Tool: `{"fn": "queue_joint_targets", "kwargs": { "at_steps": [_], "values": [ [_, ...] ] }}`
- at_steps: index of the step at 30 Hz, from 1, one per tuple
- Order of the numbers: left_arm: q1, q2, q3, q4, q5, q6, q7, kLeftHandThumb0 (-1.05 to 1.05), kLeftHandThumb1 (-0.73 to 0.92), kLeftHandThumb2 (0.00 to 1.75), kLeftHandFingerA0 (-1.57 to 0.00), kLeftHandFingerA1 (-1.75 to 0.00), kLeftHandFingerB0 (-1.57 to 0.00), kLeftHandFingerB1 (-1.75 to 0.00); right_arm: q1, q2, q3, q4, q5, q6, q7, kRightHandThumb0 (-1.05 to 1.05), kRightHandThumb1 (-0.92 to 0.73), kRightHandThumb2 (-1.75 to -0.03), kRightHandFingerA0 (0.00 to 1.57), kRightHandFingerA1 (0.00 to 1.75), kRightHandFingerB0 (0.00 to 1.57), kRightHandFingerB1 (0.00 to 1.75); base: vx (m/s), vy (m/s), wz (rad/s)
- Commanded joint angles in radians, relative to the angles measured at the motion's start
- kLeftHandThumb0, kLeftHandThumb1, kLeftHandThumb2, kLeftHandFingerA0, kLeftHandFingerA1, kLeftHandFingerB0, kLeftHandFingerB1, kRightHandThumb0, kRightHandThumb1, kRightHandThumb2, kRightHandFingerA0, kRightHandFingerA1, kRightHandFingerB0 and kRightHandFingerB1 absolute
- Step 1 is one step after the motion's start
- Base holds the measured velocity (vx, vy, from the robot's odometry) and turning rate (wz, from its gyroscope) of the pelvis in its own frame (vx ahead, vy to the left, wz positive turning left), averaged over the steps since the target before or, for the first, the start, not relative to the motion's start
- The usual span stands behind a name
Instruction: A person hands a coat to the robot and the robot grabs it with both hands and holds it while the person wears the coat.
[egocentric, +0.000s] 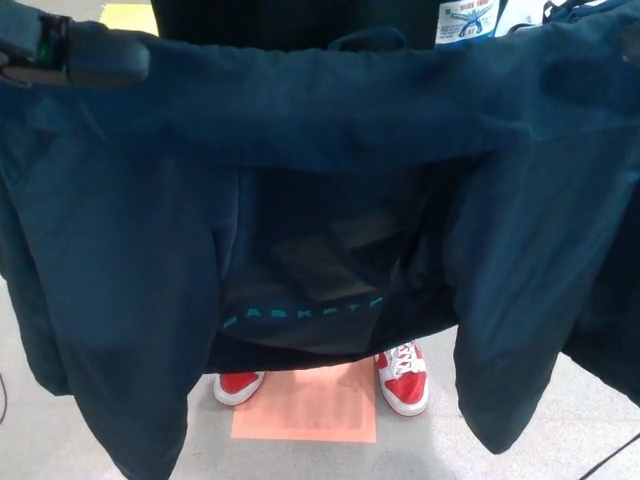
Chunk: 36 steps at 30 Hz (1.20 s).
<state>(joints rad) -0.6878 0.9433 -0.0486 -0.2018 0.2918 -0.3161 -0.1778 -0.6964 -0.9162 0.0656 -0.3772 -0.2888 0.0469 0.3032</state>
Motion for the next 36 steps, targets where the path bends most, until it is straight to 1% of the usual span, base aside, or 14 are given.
{"fn": "queue_joint_targets", "kwargs": {
  "at_steps": [1,11,12,14,15,17,18,20,25,26,27,29,31,36],
  "values": [
    [-0.12,0.079,-0.197,0.112,-0.091,0.298,-0.603,-0.95,0.55,0.96,0.0,-0.01,-0.12,-0.15,-0.195,-0.122,0.231,0.111,0.171,0.292,0.71,-0.82,-0.53,-0.95,0.02,0.29,0.01,0.12,0.0,0.0,0.0],
    [-0.154,0.11,-0.239,0.089,-0.166,0.428,-0.798,-0.9,0.55,0.91,-0.02,-0.03,-0.13,-0.14,-0.273,-0.087,0.363,0.106,0.195,0.422,0.897,-0.92,-0.56,-0.64,0.1,0.32,0.01,0.19,0.0,0.0,0.0],
    [-0.159,0.112,-0.242,0.088,-0.172,0.434,-0.815,-0.87,0.53,0.9,-0.01,-0.09,-0.12,-0.18,-0.281,-0.083,0.376,0.103,0.194,0.44,0.909,-0.87,-0.61,-0.59,0.33,0.39,0.0,0.23,0.0,0.0,0.0],
    [-0.174,0.114,-0.252,0.077,-0.176,0.465,-0.852,-0.87,0.53,0.9,-0.01,-0.04,-0.11,-0.15,-0.303,-0.074,0.409,0.095,0.174,0.473,0.936,-0.9,-0.61,-0.59,0.36,0.4,0.0,0.2,0.0,0.0,0.0],
    [-0.178,0.114,-0.254,0.072,-0.175,0.475,-0.859,-0.85,0.51,0.9,0.0,-0.06,-0.1,-0.17,-0.306,-0.071,0.416,0.094,0.168,0.474,0.94,-0.96,-0.53,-0.9,0.36,0.5,0.02,0.0,0.0,0.0,0.0],
    [-0.183,0.113,-0.256,0.059,-0.174,0.489,-0.866,-0.85,0.5,0.9,0.0,-0.06,-0.09,-0.17,-0.314,-0.062,0.432,0.095,0.158,0.473,0.949,-0.95,-0.53,-0.9,0.34,0.49,0.02,0.0,0.0,0.0,0.0],
    [-0.183,0.109,-0.255,0.055,-0.176,0.491,-0.866,-0.85,0.5,0.9,0.0,-0.06,-0.09,-0.18,-0.32,-0.052,0.444,0.096,0.155,0.478,0.955,-0.91,-0.61,-0.59,0.31,0.38,0.0,0.18,0.0,0.0,0.0],
    [-0.184,0.101,-0.255,0.051,-0.179,0.494,-0.867,-0.86,0.5,0.9,0.0,-0.07,-0.09,-0.18,-0.323,-0.033,0.467,0.093,0.138,0.478,0.956,-0.86,-0.49,-0.88,0.17,0.46,0.03,0.11,0.0,0.0,0.0],
    [-0.188,0.077,-0.261,0.042,-0.161,0.512,-0.861,-0.85,0.5,0.89,0.0,-0.07,-0.09,-0.18,-0.349,0.016,0.539,0.109,0.077,0.458,0.967,-0.92,-0.61,-0.65,0.1,0.33,0.0,0.2,0.0,0.0,0.0],
    [-0.188,0.073,-0.261,0.043,-0.152,0.506,-0.856,-0.85,0.5,0.89,0.0,-0.08,-0.09,-0.18,-0.356,0.032,0.555,0.125,0.062,0.447,0.965,-0.87,-0.52,-0.93,0.07,0.37,0.08,0.05,0.0,0.0,0.0],
    [-0.191,0.068,-0.267,0.042,-0.126,0.5,-0.852,-0.88,0.51,0.91,0.0,-0.07,-0.11,-0.14,-0.367,0.049,0.573,0.142,0.049,0.455,0.965,-0.95,-0.52,-0.68,0.09,0.35,0.01,0.17,0.0,0.0,0.0],
    [-0.204,0.058,-0.285,0.045,-0.072,0.488,-0.849,-0.87,0.5,0.91,0.0,-0.07,-0.12,-0.14,-0.381,0.069,0.597,0.164,0.029,0.474,0.968,-0.81,-0.47,-0.9,0.04,0.39,0.05,0.09,0.0,0.0,0.0],
    [-0.213,0.042,-0.295,0.059,-0.06,0.484,-0.847,-0.94,0.57,0.93,-0.03,-0.02,-0.13,-0.09,-0.391,0.081,0.622,0.179,0.003,0.487,0.97,-0.94,-0.52,-0.67,0.09,0.36,0.0,0.17,0.0,0.0,0.0],
    [-0.235,0.011,-0.321,0.079,-0.021,0.478,-0.84,-0.95,0.57,0.93,-0.03,-0.03,-0.13,-0.09,-0.39,0.092,0.662,0.209,-0.044,0.485,0.956,-0.88,-0.53,-0.92,0.07,0.31,0.08,0.01,0.0,0.0,0.0]
  ]
}}
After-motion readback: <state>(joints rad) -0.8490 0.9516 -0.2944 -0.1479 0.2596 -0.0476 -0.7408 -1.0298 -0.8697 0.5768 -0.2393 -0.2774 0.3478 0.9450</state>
